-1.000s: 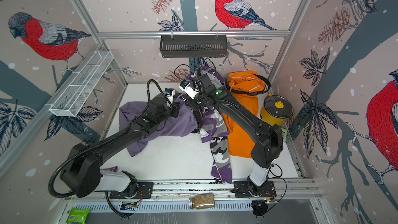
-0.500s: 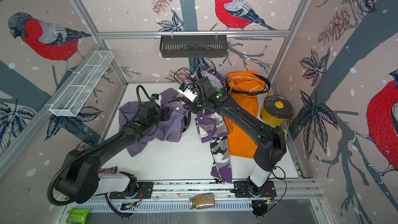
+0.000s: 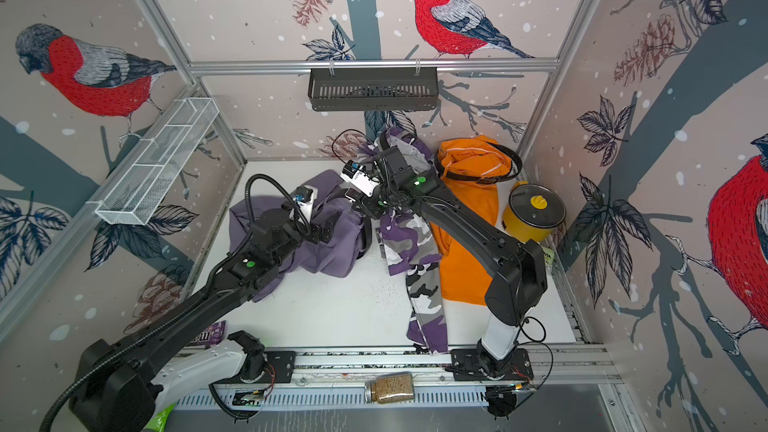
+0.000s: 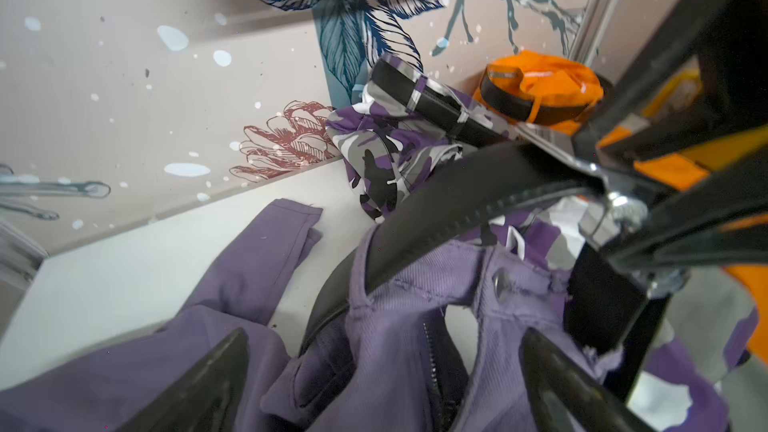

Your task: Remove the belt from the trousers

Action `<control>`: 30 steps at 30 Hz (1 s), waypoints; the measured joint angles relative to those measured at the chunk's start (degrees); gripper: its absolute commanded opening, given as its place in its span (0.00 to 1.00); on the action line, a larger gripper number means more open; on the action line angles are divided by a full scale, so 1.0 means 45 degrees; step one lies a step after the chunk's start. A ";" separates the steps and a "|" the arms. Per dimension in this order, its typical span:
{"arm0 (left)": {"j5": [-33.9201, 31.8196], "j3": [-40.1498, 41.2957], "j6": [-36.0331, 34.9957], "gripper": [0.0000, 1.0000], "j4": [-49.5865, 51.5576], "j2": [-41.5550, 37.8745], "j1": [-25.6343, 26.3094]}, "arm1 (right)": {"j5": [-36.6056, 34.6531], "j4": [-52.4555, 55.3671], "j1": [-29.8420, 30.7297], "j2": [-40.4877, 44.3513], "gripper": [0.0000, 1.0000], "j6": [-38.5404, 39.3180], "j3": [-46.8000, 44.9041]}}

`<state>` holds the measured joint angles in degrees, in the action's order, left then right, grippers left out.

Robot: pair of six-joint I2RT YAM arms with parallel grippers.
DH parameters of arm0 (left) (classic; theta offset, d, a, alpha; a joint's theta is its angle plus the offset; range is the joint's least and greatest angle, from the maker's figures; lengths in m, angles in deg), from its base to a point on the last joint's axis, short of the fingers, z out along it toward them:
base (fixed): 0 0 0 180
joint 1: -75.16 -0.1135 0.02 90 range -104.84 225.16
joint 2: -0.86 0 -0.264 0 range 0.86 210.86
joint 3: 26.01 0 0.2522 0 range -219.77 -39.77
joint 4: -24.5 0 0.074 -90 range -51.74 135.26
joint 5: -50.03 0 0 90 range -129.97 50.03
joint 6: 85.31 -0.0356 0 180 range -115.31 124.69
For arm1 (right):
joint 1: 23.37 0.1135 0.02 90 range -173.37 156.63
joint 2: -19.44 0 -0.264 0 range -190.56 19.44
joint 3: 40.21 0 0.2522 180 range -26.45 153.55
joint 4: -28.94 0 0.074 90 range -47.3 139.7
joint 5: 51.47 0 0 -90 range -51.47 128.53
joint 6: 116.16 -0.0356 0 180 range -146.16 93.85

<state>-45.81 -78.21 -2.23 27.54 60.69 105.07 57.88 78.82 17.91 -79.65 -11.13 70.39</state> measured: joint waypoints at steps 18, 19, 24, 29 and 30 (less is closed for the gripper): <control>0.1457 -0.0539 -0.4041 0.57 -0.3361 0.1957 0.0000 | 0.0364 0.0345 0.0199 0.0301 0.00 0.0311 -0.0039; 0.1598 -0.0539 -0.4075 0.53 -0.3429 0.2055 0.0000 | 0.0374 0.0345 0.0199 0.0306 0.00 0.0316 -0.0044; 0.1729 -0.0554 -0.4051 0.30 -0.3784 0.2448 0.0000 | 0.0491 0.0340 0.0199 0.0321 0.00 0.0316 -0.0102; 0.1715 -0.0476 -0.3449 0.00 -0.3813 0.2472 0.0049 | 0.0714 -0.0015 0.0058 0.0408 0.00 0.0296 -0.0384; 0.1739 -0.0364 -0.3269 0.00 -0.3823 0.2414 0.0053 | 0.0787 -0.0121 0.0058 0.0452 0.00 0.0257 -0.0500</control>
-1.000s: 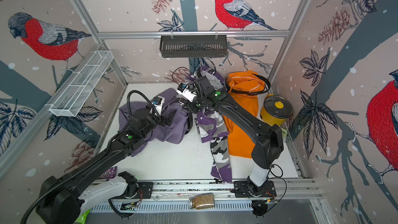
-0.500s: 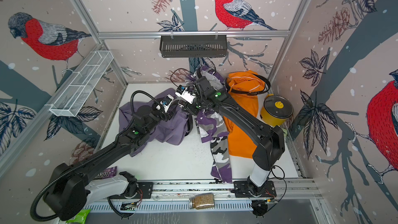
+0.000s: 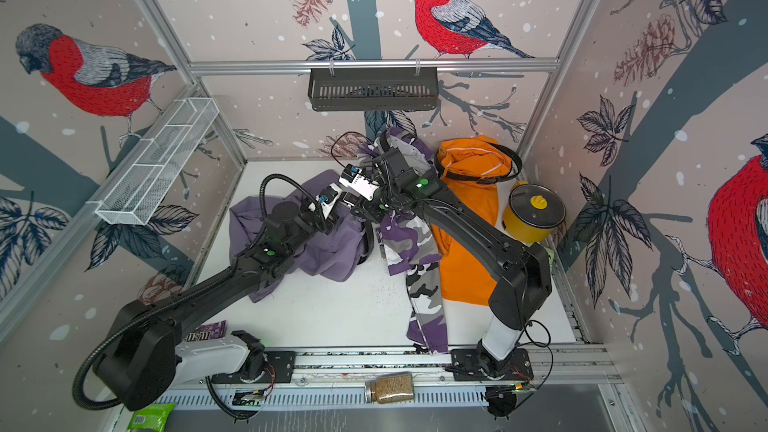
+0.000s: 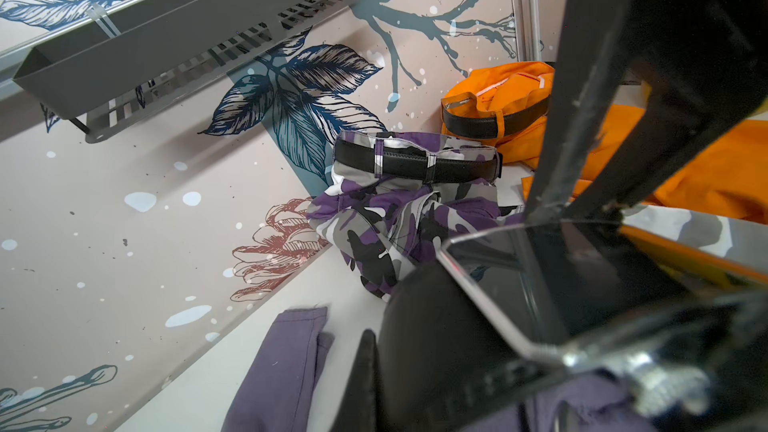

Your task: Remove the belt from the trousers

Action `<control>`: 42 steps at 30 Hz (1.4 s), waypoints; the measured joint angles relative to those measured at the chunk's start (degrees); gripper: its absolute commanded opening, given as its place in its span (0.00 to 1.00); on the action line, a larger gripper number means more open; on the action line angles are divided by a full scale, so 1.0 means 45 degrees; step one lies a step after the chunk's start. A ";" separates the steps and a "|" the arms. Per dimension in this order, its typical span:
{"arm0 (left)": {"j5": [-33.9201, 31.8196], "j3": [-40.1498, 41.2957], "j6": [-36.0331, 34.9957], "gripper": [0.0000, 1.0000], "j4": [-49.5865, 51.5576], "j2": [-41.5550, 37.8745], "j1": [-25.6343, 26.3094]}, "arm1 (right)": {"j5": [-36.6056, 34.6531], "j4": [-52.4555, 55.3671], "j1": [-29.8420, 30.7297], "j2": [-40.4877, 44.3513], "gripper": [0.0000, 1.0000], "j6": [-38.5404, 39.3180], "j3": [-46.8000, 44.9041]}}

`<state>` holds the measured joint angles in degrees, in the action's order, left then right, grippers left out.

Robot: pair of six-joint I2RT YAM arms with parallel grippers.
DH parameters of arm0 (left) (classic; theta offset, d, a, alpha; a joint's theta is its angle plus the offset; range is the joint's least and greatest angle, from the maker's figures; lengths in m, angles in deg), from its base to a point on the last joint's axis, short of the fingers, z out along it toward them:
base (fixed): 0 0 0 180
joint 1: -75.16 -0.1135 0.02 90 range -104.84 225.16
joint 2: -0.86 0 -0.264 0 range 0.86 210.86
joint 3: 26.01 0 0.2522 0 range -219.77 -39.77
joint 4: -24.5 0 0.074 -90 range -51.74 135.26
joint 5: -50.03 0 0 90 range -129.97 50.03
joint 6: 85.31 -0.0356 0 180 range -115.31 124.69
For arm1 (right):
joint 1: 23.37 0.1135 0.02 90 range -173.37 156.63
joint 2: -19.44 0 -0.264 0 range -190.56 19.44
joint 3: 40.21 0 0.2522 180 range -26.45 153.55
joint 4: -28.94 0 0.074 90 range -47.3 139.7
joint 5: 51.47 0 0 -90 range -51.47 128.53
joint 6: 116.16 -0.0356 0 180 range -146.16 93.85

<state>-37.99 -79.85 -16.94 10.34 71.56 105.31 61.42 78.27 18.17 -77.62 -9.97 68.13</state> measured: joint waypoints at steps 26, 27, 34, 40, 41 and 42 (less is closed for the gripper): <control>0.1195 -0.0151 0.2278 0.00 0.4721 -0.1103 0.0155 | 0.1030 -0.5935 0.0364 0.1909 0.94 -0.1316 -0.6086; 0.1190 -0.0151 0.2278 0.00 0.4736 -0.1103 0.0160 | 0.0889 -0.6008 0.0442 0.1831 0.94 -0.1331 -0.5911; 0.1088 -0.0146 0.2273 0.00 0.4828 -0.1375 0.0160 | 0.0131 -0.5906 0.0661 0.1268 0.92 -0.1549 -0.4575; 0.0879 -0.0126 0.2263 0.00 0.4838 -0.1501 0.0165 | 0.0034 -0.5474 0.0748 0.0874 0.85 -0.1549 -0.4065; 0.0874 -0.0126 0.2263 0.00 0.4852 -0.1501 0.0165 | 0.0039 -0.5416 0.0763 0.0816 0.83 -0.1549 -0.4017; 0.0860 -0.0126 0.2263 0.00 0.4886 -0.1511 0.0165 | 0.0044 -0.5353 0.0792 0.0782 0.80 -0.1549 -0.3988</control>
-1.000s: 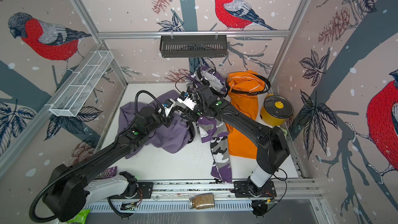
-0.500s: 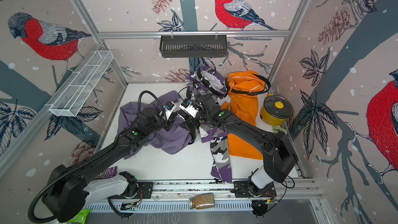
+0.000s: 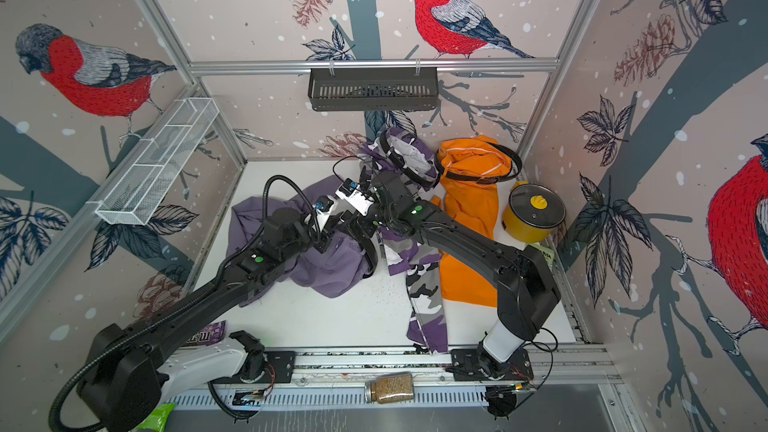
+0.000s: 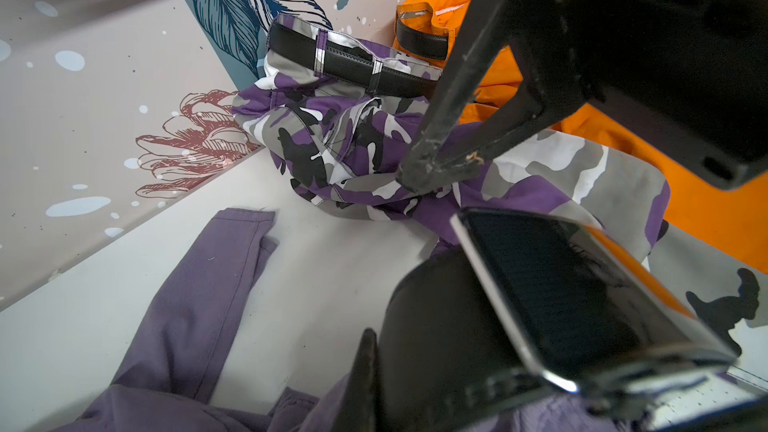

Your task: Remove the belt from the trousers

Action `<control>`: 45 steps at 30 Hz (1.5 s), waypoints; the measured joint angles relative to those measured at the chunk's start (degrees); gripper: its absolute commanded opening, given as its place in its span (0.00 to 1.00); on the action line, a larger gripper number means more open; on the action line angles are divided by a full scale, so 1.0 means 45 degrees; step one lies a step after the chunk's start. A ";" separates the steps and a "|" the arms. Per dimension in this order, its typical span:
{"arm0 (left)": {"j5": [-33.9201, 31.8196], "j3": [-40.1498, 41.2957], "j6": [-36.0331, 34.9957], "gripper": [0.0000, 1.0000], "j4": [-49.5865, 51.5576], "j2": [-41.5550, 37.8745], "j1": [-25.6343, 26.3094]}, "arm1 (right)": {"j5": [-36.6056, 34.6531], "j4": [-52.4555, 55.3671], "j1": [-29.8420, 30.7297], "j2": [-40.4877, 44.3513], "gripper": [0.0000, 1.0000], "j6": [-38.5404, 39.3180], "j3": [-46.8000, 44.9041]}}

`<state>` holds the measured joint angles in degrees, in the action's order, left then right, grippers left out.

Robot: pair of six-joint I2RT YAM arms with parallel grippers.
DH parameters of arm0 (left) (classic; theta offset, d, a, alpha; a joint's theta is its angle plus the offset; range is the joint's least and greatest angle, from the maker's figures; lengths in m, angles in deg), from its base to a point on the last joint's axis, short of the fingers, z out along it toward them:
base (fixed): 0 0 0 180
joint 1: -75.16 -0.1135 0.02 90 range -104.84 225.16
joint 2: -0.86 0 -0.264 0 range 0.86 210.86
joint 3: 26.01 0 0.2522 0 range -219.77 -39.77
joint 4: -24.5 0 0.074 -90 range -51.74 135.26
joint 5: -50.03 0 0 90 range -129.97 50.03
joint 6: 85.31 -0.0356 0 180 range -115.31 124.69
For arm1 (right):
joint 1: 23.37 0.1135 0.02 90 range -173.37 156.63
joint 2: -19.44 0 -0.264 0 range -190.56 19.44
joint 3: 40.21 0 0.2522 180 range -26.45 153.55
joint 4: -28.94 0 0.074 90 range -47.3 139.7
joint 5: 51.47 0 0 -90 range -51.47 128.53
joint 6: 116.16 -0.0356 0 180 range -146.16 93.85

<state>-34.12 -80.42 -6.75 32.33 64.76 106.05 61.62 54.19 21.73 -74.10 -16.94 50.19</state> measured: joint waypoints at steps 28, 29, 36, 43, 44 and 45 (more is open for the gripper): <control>-0.0641 0.0000 0.0248 0.00 0.0087 0.0092 0.0039 | 0.0520 -0.0267 -0.0233 0.0612 0.05 -0.0772 -0.0680; -0.0733 -0.0005 0.0340 0.00 0.0044 0.0151 0.0044 | 0.0515 -0.0291 -0.0277 0.0704 0.04 -0.0840 -0.0763; -0.1768 -0.0223 0.0894 0.00 0.0034 0.0627 0.0068 | 0.0534 -0.0724 -0.0646 0.1146 0.02 -0.1345 -0.1384; -0.1943 -0.0209 0.1797 0.00 0.0078 0.0223 -0.0714 | 0.0782 -0.1326 -0.0792 0.1365 0.01 -0.1433 -0.1778; -0.1787 -0.0189 0.1953 0.00 0.0073 0.0073 -0.1010 | 0.0821 -0.1477 -0.0801 0.1423 0.01 -0.1438 -0.1836; -0.1593 -0.0175 0.2171 0.00 0.0083 -0.0087 -0.1316 | 0.0879 -0.1617 -0.0811 0.1486 0.01 -0.1457 -0.1894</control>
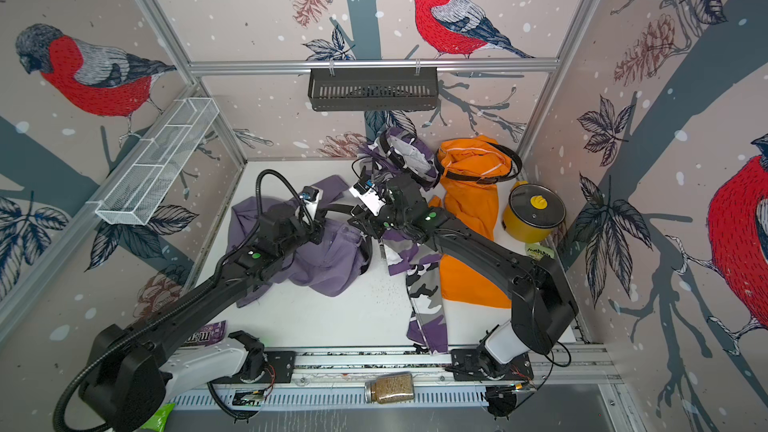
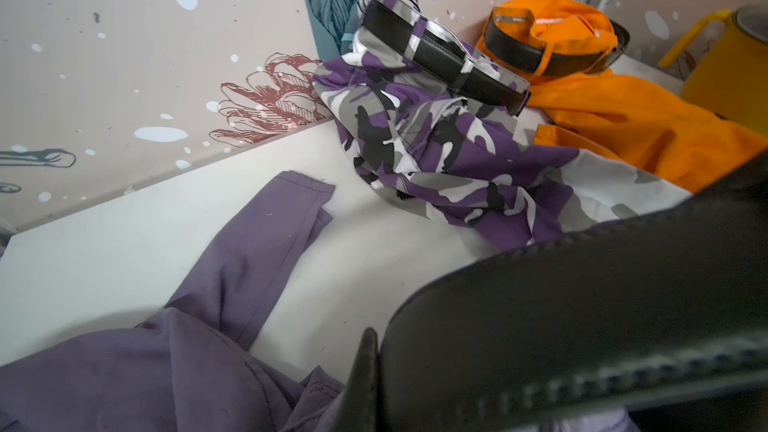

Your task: Remove the belt from the trousers

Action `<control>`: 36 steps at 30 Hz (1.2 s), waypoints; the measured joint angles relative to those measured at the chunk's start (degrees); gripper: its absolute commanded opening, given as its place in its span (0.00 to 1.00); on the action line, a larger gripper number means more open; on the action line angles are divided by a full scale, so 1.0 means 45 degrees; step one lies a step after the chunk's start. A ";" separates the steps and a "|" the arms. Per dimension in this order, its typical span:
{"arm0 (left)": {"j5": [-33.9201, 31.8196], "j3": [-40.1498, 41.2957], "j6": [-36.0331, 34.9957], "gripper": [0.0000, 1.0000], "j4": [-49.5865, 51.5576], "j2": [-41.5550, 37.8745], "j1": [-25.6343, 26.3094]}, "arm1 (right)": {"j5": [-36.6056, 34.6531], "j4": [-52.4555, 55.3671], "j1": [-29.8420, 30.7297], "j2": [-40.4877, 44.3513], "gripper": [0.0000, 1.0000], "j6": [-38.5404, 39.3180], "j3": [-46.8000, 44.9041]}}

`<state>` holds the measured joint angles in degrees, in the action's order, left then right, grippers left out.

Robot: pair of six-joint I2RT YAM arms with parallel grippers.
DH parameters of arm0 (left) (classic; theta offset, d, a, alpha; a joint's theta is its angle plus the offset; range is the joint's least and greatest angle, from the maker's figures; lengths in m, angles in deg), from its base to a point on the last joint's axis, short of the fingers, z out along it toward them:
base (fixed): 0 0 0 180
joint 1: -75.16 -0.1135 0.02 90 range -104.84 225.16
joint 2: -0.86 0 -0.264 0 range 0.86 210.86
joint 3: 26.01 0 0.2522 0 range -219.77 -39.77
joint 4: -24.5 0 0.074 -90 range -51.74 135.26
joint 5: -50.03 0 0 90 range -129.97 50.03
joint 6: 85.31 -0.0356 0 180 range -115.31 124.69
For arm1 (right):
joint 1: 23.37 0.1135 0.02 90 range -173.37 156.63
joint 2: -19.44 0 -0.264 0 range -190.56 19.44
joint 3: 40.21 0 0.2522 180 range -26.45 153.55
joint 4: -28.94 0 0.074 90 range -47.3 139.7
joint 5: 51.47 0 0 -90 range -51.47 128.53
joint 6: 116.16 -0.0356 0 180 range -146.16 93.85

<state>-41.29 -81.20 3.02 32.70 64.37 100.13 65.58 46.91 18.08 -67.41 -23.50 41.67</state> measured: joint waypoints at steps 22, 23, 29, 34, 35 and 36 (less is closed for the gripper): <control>0.2812 0.0753 0.3934 0.00 -0.0151 -0.0695 -0.2875 | 0.0928 -0.0636 -0.0481 0.0403 0.00 -0.0248 -0.0466; 0.2905 0.0748 0.3963 0.00 -0.0155 -0.0641 -0.2885 | 0.0928 -0.0486 -0.0486 0.0379 0.00 -0.0243 -0.0335; 0.2186 -0.0287 0.3347 0.65 0.0505 -0.0340 -0.2501 | 0.0641 0.1307 -0.0500 -0.0345 0.00 0.0107 0.1729; 0.0743 -0.1438 0.2312 0.94 0.1399 -0.0427 -0.1574 | 0.0257 0.2900 -0.0495 -0.0986 0.00 0.0466 0.3147; 0.0481 -0.1622 0.2103 0.97 0.1535 -0.0529 -0.1457 | 0.0219 0.3181 -0.0486 -0.1059 0.00 0.0525 0.3293; 0.0165 -0.1778 0.1909 1.00 0.1681 -0.0646 -0.1331 | 0.0180 0.3400 -0.0471 -0.1098 0.00 0.0583 0.3381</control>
<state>-40.54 -89.20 11.61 40.26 61.46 94.14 66.39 62.21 15.96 -72.35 -20.88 56.88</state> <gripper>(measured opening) 0.955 0.439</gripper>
